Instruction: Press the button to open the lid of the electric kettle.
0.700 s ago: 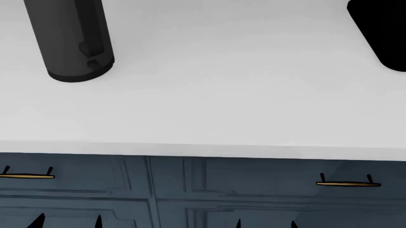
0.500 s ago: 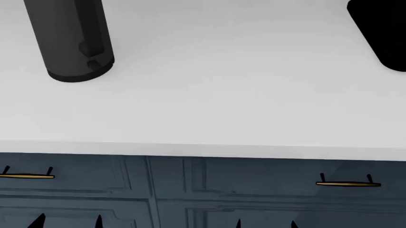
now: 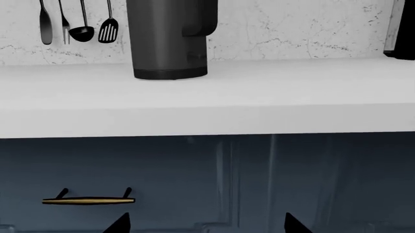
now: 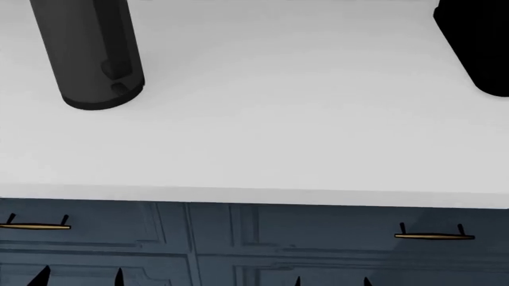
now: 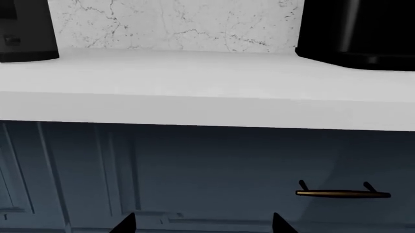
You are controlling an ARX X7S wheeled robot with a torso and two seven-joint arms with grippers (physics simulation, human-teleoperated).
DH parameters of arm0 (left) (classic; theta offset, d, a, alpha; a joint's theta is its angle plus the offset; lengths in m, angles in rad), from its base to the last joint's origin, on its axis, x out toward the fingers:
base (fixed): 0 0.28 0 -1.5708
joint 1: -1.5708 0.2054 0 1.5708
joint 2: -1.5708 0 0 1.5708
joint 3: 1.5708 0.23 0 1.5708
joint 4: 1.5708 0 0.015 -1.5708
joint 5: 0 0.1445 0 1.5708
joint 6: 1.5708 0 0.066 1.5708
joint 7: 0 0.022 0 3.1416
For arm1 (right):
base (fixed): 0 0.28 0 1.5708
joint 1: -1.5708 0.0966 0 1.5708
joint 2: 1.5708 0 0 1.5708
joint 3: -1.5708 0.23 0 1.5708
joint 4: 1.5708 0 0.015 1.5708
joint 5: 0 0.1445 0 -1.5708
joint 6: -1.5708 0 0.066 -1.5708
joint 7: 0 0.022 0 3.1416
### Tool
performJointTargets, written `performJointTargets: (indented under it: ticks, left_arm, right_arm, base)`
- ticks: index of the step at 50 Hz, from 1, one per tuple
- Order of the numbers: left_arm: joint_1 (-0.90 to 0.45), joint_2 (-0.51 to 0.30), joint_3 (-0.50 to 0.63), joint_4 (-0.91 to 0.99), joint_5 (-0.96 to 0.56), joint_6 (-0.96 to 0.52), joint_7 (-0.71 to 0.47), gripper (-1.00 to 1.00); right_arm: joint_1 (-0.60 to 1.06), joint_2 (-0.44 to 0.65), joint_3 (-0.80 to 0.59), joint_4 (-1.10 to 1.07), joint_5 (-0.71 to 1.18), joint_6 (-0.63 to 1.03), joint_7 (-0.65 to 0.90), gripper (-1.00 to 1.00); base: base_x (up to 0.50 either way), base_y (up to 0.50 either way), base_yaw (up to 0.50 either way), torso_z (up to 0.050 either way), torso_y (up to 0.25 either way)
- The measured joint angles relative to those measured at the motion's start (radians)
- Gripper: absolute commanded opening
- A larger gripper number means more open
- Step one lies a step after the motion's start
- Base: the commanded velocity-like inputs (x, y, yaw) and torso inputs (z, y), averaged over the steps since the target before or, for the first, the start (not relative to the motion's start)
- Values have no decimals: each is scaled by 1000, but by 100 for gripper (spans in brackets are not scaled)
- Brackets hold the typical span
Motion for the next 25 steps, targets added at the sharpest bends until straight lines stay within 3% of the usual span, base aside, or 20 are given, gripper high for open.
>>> performJointTargets:
  ticks: [25]
  left_arm:
    - [-3, -36, 49, 1, 1, -2, -31, 100]
  right_arm:
    - [4, 32, -42, 3, 15, 13, 34, 100]
  base:
    - [0, 0, 0, 50, 0]
